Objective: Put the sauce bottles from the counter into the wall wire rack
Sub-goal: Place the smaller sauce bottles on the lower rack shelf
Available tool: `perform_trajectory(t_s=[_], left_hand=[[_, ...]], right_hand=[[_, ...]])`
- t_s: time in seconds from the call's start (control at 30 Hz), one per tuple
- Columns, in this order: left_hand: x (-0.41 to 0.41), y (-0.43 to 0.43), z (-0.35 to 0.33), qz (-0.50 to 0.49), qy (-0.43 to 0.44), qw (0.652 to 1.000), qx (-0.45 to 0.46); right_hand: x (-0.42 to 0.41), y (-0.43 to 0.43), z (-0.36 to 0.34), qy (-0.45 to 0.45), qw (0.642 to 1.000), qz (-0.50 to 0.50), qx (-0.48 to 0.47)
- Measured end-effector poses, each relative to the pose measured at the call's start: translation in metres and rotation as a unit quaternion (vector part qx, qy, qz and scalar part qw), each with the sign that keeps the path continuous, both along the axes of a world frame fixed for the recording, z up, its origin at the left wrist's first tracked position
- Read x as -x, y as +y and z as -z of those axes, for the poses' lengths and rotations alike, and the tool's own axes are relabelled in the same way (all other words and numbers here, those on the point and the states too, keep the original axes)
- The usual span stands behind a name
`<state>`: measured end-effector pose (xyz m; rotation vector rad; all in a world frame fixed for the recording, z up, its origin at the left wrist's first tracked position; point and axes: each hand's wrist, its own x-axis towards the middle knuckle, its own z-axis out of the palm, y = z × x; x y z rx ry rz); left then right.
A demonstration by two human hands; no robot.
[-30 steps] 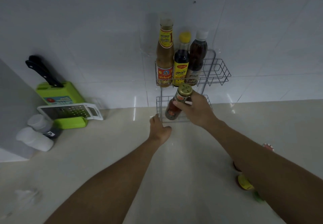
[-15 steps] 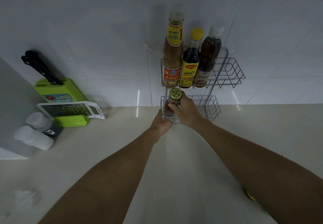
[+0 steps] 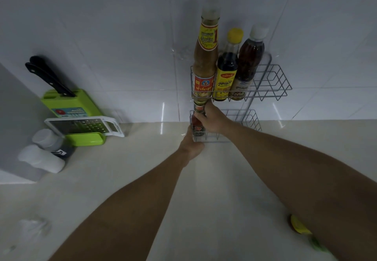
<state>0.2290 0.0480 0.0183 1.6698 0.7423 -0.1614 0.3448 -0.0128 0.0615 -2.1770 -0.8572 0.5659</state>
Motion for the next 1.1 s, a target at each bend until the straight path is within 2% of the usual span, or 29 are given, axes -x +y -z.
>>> perform_trajectory(t_s=[0.17,0.5,0.67,0.73,0.83,0.97,1.1], left_hand=[[0.000,0.002,0.000,0.018,0.011,1.000,-0.013],[-0.005,-0.004,-0.005,0.020,0.026,0.998,-0.055],[-0.004,-0.014,-0.009,0.043,0.117,0.986,-0.110],[-0.004,-0.026,-0.008,0.079,0.124,0.982,-0.115],[-0.004,-0.058,-0.010,0.124,0.094,0.980,-0.122],[-0.006,-0.111,-0.008,0.201,0.034,0.974,-0.098],[-0.007,-0.164,-0.005,0.283,-0.025,0.955,-0.081]], right_hand=[[-0.005,-0.001,0.000,0.003,1.000,-0.002,0.012],[0.002,-0.013,0.001,0.067,0.998,0.012,0.006],[0.009,-0.038,-0.015,0.061,0.998,0.011,0.026],[0.012,-0.059,-0.024,0.048,0.998,0.008,0.046],[0.017,-0.102,-0.042,0.006,0.998,0.000,0.065],[0.021,-0.166,-0.059,-0.046,0.994,0.052,0.082],[0.023,-0.231,-0.071,-0.097,0.978,0.103,0.153]])
